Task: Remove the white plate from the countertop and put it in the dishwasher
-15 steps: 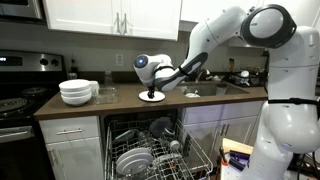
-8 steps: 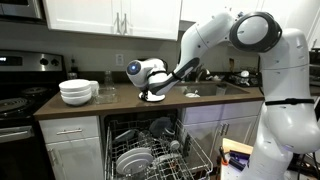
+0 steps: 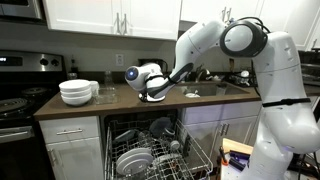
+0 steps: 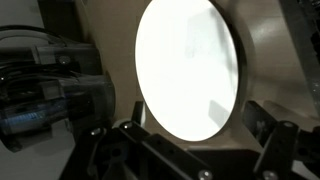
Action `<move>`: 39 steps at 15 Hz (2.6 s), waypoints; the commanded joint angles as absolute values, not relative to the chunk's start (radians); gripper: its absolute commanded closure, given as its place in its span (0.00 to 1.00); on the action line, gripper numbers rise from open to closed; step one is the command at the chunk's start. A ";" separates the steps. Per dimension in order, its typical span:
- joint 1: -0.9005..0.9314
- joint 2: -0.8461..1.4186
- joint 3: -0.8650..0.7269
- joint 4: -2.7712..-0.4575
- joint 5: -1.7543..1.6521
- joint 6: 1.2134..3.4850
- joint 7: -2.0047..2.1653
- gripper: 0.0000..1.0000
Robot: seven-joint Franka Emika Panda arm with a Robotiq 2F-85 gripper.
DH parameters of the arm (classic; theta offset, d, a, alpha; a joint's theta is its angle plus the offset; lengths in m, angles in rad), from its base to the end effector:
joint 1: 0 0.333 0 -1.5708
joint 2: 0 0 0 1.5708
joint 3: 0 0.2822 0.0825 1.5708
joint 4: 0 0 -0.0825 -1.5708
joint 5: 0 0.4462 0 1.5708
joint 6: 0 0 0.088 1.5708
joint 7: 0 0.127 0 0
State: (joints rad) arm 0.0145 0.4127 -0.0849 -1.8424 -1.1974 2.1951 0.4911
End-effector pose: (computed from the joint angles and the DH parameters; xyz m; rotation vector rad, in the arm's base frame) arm 0.6831 -0.0948 0.2362 2.1698 0.2595 0.1690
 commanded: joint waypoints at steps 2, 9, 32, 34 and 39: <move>0.012 0.446 -0.092 -1.805 -1.231 2.190 0.525 0.00; 0.009 0.437 -0.087 -1.823 -1.198 2.186 0.494 0.00; -0.025 0.481 -0.083 -1.802 -1.235 2.206 0.536 0.00; -0.030 0.487 -0.087 -1.801 -1.220 2.208 0.539 0.00; -0.013 0.498 -0.106 -1.801 -1.288 2.190 0.578 0.27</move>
State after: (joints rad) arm -0.0160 0.4759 -0.1000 -1.8202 -1.2500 2.1954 0.5419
